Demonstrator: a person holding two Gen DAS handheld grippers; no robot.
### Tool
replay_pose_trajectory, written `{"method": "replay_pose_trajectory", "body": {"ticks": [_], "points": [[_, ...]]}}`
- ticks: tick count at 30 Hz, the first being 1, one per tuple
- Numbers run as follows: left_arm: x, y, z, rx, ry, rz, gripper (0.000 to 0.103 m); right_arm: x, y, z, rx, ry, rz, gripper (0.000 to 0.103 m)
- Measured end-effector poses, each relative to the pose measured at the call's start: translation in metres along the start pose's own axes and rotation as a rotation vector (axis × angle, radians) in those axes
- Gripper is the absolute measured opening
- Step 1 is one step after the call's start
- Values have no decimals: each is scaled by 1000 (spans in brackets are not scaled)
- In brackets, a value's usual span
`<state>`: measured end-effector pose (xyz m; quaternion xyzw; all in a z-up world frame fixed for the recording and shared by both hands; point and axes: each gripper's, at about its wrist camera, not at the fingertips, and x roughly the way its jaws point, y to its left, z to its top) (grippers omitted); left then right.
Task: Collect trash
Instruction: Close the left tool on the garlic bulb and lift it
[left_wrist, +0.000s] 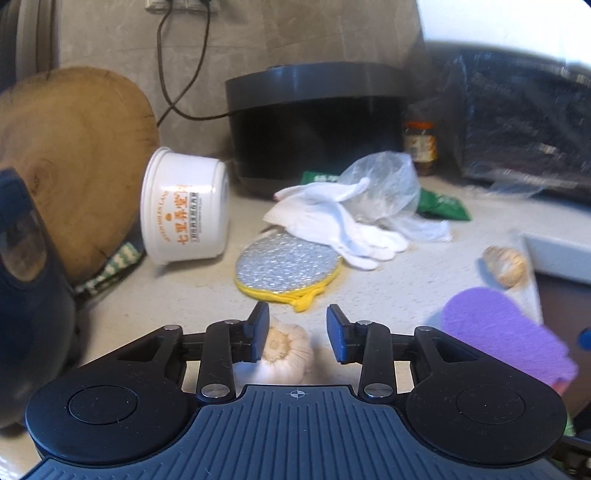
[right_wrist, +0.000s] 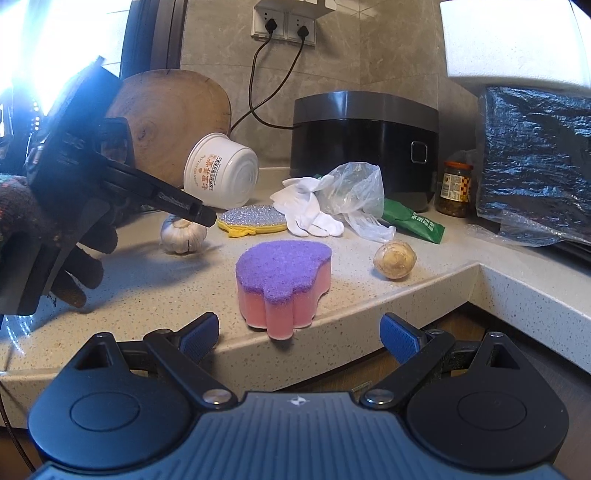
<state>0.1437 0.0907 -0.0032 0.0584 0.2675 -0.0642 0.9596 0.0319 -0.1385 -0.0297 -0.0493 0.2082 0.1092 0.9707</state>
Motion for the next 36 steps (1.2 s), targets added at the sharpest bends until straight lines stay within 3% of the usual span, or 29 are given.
{"method": "replay_pose_trajectory", "body": {"ticks": [4, 9, 13, 17, 23, 30, 36], "points": [[-13, 31, 7, -184, -49, 14, 37, -4, -2, -2, 5, -9, 0, 95], [6, 66, 8, -387, 54, 16, 34, 0, -7, -3, 31, 5, 13, 95], [15, 58, 1, -341, 58, 32, 46, -1, -9, -4, 33, 4, 8, 95], [16, 43, 4, -264, 72, 57, 47, -1, -12, -5, 43, 7, 6, 95], [17, 19, 0, -118, 111, 6, 49, -2, -12, -7, 47, 7, 5, 95], [21, 21, -6, -122, 129, 2, 56, -4, -15, -9, 47, 11, 5, 95], [9, 11, -11, -51, 137, 16, 56, -4, -17, -11, 50, 18, 3, 95]]}}
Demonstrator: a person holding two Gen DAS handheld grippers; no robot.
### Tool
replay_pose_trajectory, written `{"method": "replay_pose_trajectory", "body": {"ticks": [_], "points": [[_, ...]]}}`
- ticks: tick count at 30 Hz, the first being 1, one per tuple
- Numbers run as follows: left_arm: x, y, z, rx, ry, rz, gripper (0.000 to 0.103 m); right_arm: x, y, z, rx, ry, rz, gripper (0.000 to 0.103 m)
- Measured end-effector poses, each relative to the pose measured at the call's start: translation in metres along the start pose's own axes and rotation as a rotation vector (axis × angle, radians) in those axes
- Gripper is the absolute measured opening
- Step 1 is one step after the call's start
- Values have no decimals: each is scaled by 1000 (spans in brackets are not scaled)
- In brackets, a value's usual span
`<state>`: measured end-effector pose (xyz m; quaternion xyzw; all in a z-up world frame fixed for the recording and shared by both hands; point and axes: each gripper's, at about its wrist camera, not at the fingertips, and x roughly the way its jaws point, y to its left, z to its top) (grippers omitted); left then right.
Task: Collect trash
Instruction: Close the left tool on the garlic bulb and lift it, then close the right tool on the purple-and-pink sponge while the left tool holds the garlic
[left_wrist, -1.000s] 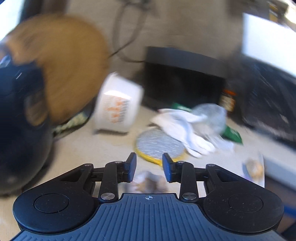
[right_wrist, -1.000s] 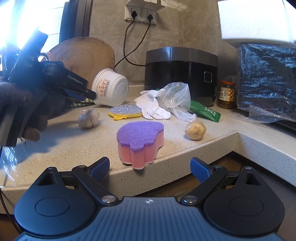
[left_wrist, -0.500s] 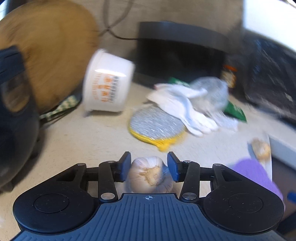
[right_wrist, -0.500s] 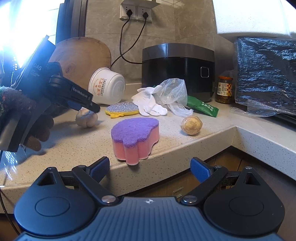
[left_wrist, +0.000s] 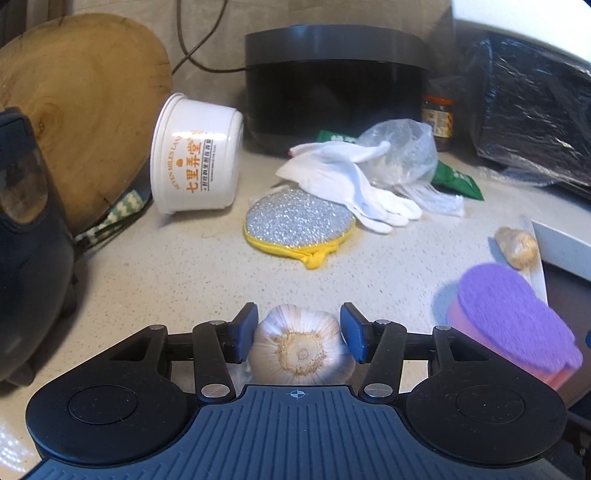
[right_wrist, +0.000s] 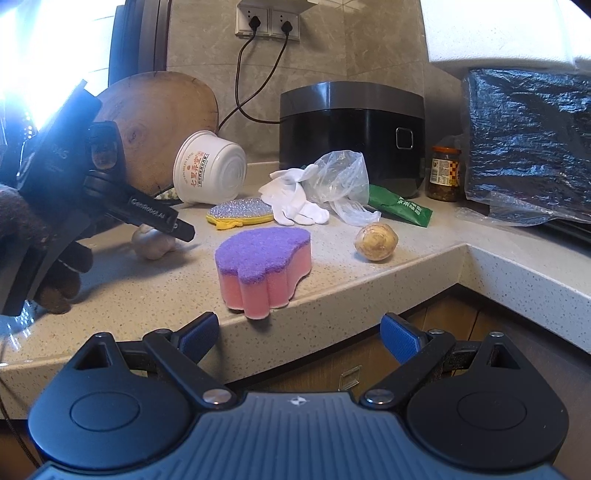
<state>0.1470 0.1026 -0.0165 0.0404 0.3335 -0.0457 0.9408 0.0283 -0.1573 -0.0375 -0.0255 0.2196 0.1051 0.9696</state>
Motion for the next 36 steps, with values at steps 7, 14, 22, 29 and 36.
{"method": "replay_pose_trajectory", "body": {"ticks": [7, 14, 22, 29, 36], "points": [[-17, 2, -10, -7, 15, -7, 56, 0, 2, -1, -9, 5, 0, 95], [-35, 8, -23, 8, -4, -41, 56, -8, 3, 19, -25, -65, 17, 95], [-56, 4, -31, 36, -28, -74, 52, 21, 13, 50, -18, -26, 117, 95], [-77, -1, -34, 63, -67, -83, 52, 56, 24, 47, -38, 56, 91, 95], [-80, -1, -34, 43, -66, -78, 52, 52, 11, 49, 42, 95, 160, 59]]}}
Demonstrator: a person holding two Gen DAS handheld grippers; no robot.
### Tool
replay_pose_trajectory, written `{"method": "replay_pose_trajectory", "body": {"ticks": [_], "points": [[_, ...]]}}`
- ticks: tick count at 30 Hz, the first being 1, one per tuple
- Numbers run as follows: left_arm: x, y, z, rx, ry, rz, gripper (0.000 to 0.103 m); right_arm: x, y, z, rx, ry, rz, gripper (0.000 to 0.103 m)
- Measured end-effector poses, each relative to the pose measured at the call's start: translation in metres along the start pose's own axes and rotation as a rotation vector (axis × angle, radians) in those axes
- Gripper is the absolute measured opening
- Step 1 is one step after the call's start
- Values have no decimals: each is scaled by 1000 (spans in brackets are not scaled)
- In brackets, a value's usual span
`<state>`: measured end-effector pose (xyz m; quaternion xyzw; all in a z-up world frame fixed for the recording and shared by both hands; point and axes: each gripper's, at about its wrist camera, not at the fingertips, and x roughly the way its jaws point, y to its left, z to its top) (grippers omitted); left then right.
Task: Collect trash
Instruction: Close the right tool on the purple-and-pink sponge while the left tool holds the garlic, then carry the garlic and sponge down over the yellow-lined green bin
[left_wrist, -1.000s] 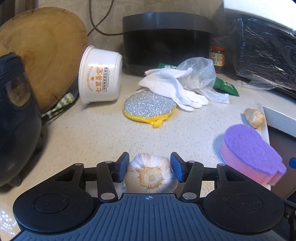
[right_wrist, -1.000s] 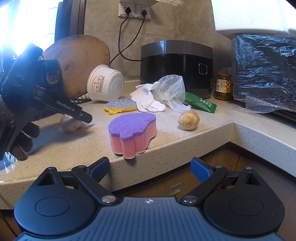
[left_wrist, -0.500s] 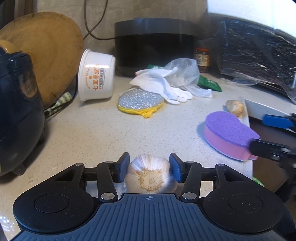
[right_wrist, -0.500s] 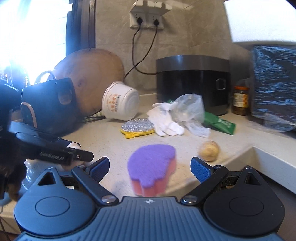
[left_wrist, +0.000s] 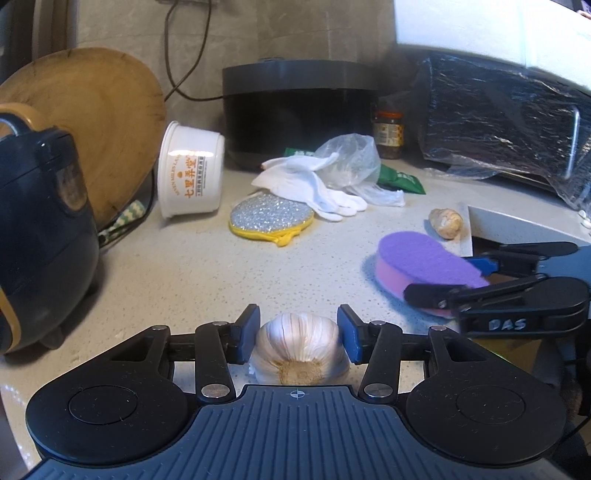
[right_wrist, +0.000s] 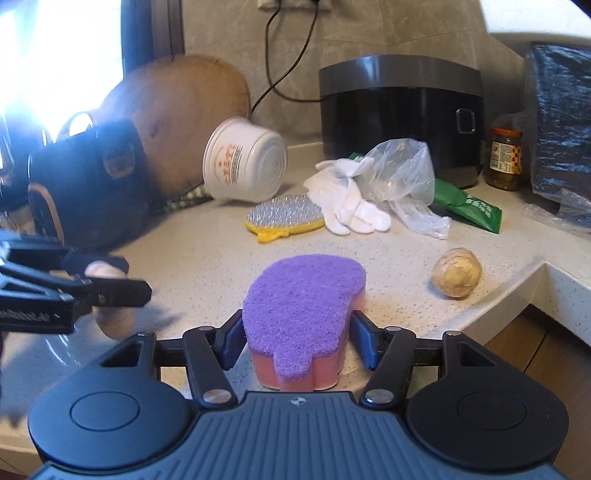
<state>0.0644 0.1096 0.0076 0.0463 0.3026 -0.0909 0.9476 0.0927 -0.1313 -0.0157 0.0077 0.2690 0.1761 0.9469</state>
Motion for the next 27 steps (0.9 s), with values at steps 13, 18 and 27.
{"method": "replay_pose_trajectory", "body": {"ticks": [13, 18, 27], "points": [[-23, -39, 16, 11, -71, -53, 52, -86, -33, -4, 29, -172, -13, 59], [-27, -84, 17, -24, -138, -220, 52, -124, -65, -32, 37, -201, -139, 59], [90, -201, -62, -127, 108, -577, 52, -153, -163, -148, 200, 9, -454, 59]]}}
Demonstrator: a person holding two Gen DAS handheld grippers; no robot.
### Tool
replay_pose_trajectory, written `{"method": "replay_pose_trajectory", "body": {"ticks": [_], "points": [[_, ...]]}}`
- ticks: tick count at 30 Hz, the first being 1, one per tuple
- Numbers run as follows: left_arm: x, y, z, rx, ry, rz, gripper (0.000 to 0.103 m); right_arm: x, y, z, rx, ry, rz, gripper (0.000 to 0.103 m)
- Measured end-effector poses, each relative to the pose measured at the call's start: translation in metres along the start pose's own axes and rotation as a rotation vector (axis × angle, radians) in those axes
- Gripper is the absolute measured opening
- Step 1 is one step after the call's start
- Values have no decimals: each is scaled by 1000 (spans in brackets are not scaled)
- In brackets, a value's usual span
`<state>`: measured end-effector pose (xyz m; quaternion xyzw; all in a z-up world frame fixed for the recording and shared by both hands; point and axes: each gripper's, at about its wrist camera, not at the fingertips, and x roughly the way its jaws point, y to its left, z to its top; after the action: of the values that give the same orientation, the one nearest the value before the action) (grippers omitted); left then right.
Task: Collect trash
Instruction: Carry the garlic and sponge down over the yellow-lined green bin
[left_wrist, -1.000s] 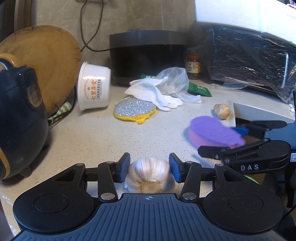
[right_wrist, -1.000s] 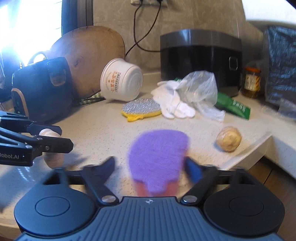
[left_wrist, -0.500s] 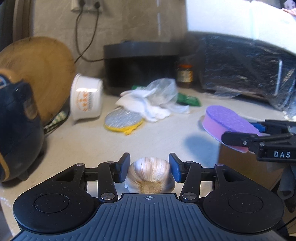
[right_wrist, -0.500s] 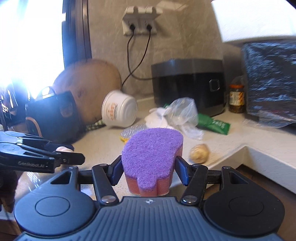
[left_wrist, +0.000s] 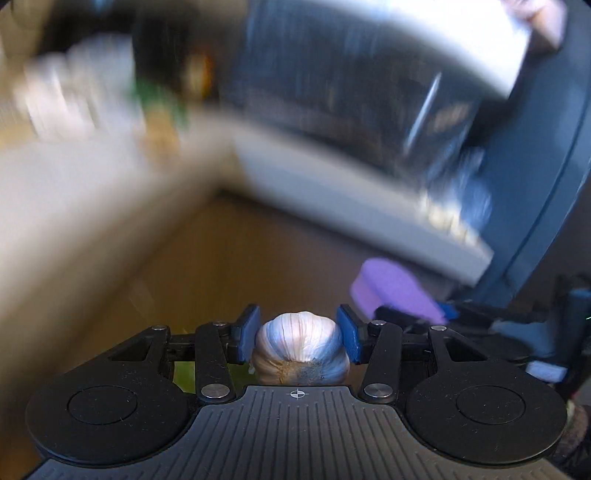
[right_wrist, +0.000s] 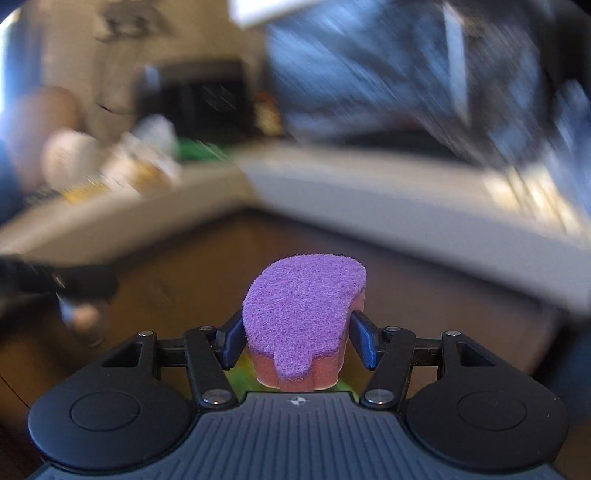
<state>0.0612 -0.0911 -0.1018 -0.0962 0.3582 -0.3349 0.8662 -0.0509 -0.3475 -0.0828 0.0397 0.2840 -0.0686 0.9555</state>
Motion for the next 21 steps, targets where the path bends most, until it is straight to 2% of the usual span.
{"method": "replay_pose_trajectory", "body": {"ticks": [3, 6, 9, 13, 15, 18, 21], "points": [[92, 23, -38, -118, 195, -5, 52, 14, -28, -31, 58, 104, -24, 59], [172, 45, -77, -169, 346, 82, 52, 27, -46, -51, 112, 161, -29, 59], [241, 67, -108, -236, 456, 125, 52, 36, -54, -62, 143, 185, -36, 59], [301, 88, -139, -265, 482, 164, 51, 48, -63, -73, 152, 219, -57, 59], [318, 99, -150, -295, 512, 181, 47, 52, -69, -78, 165, 239, -64, 59], [328, 112, -159, -351, 535, 181, 47, 62, -78, -80, 199, 276, -63, 59], [318, 119, -159, -394, 518, 162, 47, 72, -78, -81, 218, 311, -42, 59]]}}
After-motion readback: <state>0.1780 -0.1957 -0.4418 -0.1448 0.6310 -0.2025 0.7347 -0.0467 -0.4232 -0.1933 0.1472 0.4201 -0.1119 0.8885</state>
